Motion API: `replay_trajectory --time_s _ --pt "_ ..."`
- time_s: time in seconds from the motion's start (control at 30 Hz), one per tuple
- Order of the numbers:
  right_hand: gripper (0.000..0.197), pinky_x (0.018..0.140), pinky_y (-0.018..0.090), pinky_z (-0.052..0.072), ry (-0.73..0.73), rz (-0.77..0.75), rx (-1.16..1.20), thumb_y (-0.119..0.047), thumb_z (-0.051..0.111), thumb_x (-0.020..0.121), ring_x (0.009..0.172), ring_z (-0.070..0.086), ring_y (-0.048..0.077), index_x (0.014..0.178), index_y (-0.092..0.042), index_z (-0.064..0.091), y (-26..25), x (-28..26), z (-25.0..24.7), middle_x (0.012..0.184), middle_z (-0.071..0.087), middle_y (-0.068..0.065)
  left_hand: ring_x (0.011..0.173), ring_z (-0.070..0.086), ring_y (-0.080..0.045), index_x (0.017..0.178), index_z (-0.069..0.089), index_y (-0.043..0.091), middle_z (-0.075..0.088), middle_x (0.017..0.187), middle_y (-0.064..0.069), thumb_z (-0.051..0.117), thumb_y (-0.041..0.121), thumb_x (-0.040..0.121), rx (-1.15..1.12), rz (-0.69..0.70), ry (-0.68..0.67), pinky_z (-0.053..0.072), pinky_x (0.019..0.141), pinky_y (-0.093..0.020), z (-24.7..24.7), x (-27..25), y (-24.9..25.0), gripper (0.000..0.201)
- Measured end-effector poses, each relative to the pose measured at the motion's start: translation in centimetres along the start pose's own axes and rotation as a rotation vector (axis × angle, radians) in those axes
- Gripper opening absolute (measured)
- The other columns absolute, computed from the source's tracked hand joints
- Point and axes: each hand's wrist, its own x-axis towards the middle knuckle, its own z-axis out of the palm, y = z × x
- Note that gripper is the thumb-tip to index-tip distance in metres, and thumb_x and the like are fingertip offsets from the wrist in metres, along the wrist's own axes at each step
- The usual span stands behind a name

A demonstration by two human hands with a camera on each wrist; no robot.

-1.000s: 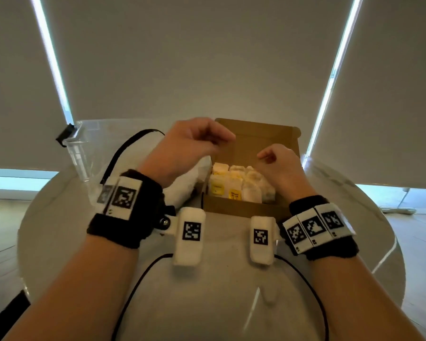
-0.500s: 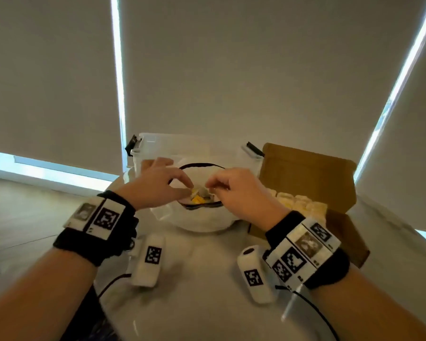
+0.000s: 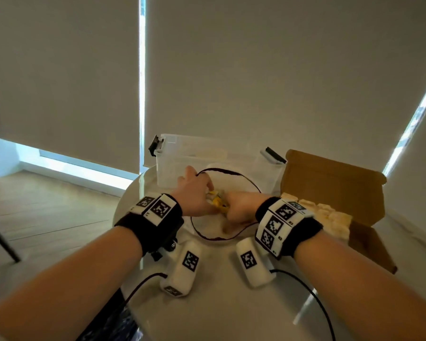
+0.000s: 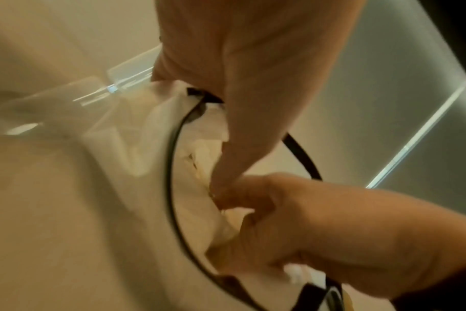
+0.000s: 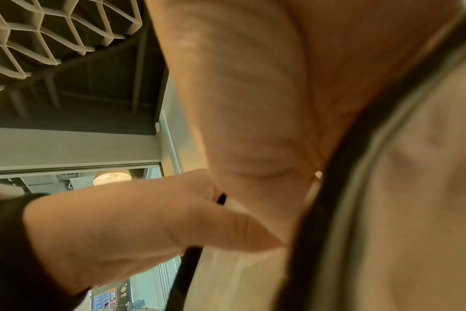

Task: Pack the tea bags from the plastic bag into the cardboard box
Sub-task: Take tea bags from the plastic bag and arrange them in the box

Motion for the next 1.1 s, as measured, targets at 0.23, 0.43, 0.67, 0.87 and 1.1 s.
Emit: replay_trajectory --time_s 0.23,0.43,0.67,0.87,1.1 --pt "0.048 0.091 0.037 0.048 0.022 -0.068 0.158 -0.001 0.057 0.082 0.112 0.055 0.029 0.13 -0.009 0.051 -0.4 3.0 -0.2 0.123 0.058 0.013 0.109 0.037 -0.031 0.137 0.041 0.03 0.023 0.128 -0.011 0.068 0.012 0.077 0.32 -0.016 -0.187 0.044 0.091 -0.035 -0.5 -0.1 -0.4 0.068" --pt "0.064 0.099 0.031 0.037 0.059 -0.14 0.03 -0.025 0.064 0.088 0.122 0.049 0.025 0.143 -0.017 0.032 -1.1 4.0 -0.2 0.137 0.05 0.005 0.12 0.033 -0.032 0.139 0.032 0.023 0.02 0.138 -0.009 0.072 0.031 0.078 0.419 0.004 -0.203 0.042 0.099 -0.042 -1.1 0.3 -0.5 0.073" --pt "0.039 0.079 0.026 0.035 0.111 -0.147 0.065 -0.022 0.059 0.09 0.093 0.049 0.017 0.127 -0.014 0.051 -1.3 4.4 -0.5 0.106 0.053 0.0 0.115 0.033 -0.031 0.13 0.039 0.024 0.025 0.128 -0.009 0.076 0.032 0.073 0.326 -0.052 -0.131 0.044 0.09 -0.04 -0.9 0.9 -0.8 0.069" --pt "0.036 0.077 0.027 0.038 0.15 -0.167 0.102 -0.019 0.06 0.089 0.087 0.05 0.017 0.124 -0.015 0.054 -1.5 4.2 -0.3 0.11 0.059 0.005 0.123 0.028 -0.033 0.139 0.031 0.025 0.022 0.134 -0.01 0.081 0.024 0.068 0.319 -0.065 -0.146 0.045 0.095 -0.044 -0.9 1.2 -0.3 0.086" --pt "0.016 0.07 0.028 0.039 0.3 -0.141 0.061 -0.007 0.063 0.085 0.081 0.053 0.021 0.099 -0.002 0.068 -0.9 3.7 -1.0 0.104 0.066 0.012 0.126 0.024 -0.034 0.148 0.019 0.028 0.018 0.137 -0.01 0.081 0.023 0.069 0.286 -0.087 -0.14 0.043 0.095 -0.044 -0.8 1.5 -0.5 0.1"
